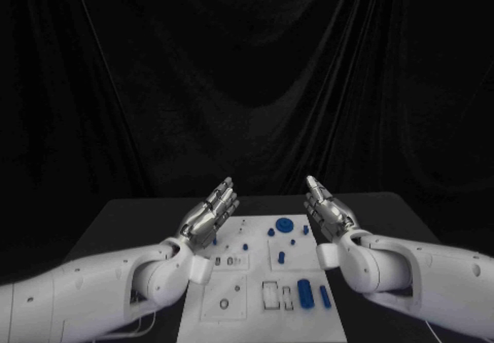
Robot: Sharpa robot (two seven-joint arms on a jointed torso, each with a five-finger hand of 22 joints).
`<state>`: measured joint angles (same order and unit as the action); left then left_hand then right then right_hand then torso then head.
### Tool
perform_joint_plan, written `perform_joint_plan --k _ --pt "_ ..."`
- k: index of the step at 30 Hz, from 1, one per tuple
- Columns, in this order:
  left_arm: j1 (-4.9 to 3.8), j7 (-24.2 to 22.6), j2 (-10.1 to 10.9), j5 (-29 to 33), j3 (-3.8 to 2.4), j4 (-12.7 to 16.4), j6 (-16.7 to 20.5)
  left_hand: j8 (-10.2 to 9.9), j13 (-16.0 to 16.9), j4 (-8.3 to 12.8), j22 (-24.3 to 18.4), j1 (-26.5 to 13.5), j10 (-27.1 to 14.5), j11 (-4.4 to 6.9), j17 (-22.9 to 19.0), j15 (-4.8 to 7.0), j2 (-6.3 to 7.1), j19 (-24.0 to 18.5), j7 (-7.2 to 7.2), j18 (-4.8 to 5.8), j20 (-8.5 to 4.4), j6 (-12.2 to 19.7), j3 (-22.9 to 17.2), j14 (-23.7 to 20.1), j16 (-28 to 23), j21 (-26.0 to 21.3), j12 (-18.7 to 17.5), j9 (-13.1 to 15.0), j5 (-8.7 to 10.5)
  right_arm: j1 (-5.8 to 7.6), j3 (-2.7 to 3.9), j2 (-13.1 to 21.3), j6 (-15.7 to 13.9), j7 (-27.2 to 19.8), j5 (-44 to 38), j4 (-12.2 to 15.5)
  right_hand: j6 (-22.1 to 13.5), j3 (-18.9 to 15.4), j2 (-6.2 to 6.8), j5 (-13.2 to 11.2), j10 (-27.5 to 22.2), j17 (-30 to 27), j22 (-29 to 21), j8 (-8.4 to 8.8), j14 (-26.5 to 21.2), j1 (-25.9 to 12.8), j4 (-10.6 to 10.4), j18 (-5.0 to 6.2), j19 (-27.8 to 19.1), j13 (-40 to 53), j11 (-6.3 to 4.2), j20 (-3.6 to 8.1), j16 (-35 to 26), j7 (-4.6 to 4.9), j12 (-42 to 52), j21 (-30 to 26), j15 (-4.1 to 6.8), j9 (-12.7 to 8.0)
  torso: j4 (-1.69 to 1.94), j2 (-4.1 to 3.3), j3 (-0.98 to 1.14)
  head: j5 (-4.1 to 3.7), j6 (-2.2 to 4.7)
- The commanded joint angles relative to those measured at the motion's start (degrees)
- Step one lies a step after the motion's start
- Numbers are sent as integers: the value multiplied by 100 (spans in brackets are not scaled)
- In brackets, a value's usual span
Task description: Assemble the parts on the task board
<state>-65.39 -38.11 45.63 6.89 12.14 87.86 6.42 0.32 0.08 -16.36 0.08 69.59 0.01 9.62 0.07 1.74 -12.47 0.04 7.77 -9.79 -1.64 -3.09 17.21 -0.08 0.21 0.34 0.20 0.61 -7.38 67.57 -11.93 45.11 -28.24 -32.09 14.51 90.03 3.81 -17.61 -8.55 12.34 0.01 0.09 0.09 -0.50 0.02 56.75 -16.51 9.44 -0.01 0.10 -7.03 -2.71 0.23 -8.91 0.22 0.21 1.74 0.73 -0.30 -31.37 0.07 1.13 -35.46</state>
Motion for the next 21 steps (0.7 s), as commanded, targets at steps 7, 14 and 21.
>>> perform_joint_plan --k 7,14,21 --pt "-8 -507 130 127 -2 -94 -879 41 -8 28 -8 209 -1 -85 -7 502 173 -4 -31 39 25 -78 -1 8 -21 -34 -20 12 -18 49 4 230 991 322 28 -41 461 160 125 141 86 78 164 -164 195 460 113 88 467 59 550 -1072 169 326 178 268 -875 73 11 0 -13 3 -618" --pt "-9 -424 170 87 -2 -72 -844 47 -8 -5 -8 236 -1 7 -7 295 184 -4 -9 147 115 -116 -34 8 -21 -34 -20 18 -22 77 4 428 1306 310 -93 -36 780 178 78 395 242 224 321 -356 1425 859 377 -167 1520 110 953 -1423 784 621 466 701 -1467 116 -33 27 -4 77 -769" --pt "-10 -445 209 41 -2 -68 -914 43 -8 -13 -8 239 -1 -15 -7 171 124 -4 -9 169 238 -107 -69 8 -21 -34 -20 15 -70 166 4 511 1319 451 -338 -61 980 156 95 499 470 273 384 -477 2111 1081 548 -277 2471 157 1195 -1408 934 713 744 1014 -1570 137 22 23 -8 86 -835"
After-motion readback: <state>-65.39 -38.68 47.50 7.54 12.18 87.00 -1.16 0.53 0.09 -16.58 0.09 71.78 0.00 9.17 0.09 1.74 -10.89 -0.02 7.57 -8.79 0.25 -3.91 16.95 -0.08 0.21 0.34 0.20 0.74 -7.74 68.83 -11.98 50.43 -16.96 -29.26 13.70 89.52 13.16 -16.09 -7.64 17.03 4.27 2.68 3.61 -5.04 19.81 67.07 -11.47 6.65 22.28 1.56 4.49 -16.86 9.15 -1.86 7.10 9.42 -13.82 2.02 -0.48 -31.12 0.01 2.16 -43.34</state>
